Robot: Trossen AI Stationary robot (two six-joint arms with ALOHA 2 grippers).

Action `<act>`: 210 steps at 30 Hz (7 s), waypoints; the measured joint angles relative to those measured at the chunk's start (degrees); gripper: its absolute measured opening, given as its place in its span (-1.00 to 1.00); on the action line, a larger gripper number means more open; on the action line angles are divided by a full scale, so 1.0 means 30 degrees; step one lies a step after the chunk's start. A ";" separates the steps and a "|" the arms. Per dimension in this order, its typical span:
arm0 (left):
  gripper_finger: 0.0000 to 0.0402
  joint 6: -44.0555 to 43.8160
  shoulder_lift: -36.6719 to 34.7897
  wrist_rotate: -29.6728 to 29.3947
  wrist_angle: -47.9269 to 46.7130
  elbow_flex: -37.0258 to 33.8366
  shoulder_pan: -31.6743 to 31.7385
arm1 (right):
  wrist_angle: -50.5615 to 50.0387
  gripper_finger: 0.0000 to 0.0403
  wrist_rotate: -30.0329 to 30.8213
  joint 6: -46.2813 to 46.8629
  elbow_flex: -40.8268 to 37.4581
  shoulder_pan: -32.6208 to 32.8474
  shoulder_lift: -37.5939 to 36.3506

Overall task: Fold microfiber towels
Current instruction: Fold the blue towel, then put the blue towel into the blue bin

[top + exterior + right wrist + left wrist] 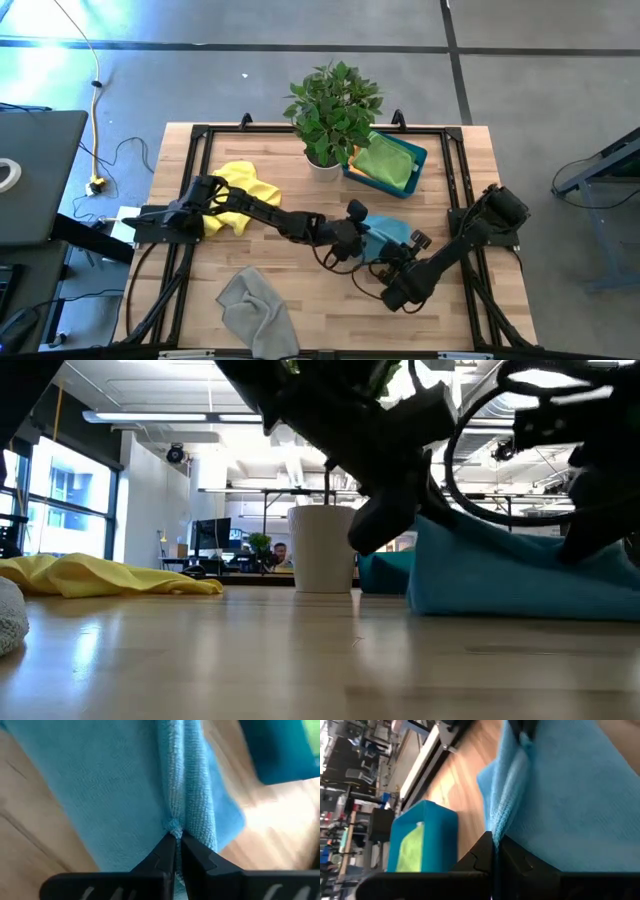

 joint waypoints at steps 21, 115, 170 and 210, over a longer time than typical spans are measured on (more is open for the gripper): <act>-0.96 0.0491 0.0380 0.2619 0.0968 0.0015 0.2257 | 1.0196 -0.84 0.0114 -0.4296 -1.0482 -0.3494 -1.1011; -0.96 -0.2021 0.1925 0.0736 0.0965 0.0012 0.2791 | 2.1491 -0.38 -0.1516 -1.1155 -1.2947 -1.0613 -0.9050; -0.96 -0.0170 0.1925 -0.1972 0.0967 0.0007 0.2214 | 1.4333 -0.38 -0.4503 -0.7324 -0.9945 -0.7571 -0.7158; -0.21 -0.1468 0.1568 -1.0036 0.2897 0.0015 -0.3614 | 1.2674 -0.38 -0.4278 -0.1576 -0.7299 -0.0005 -0.8192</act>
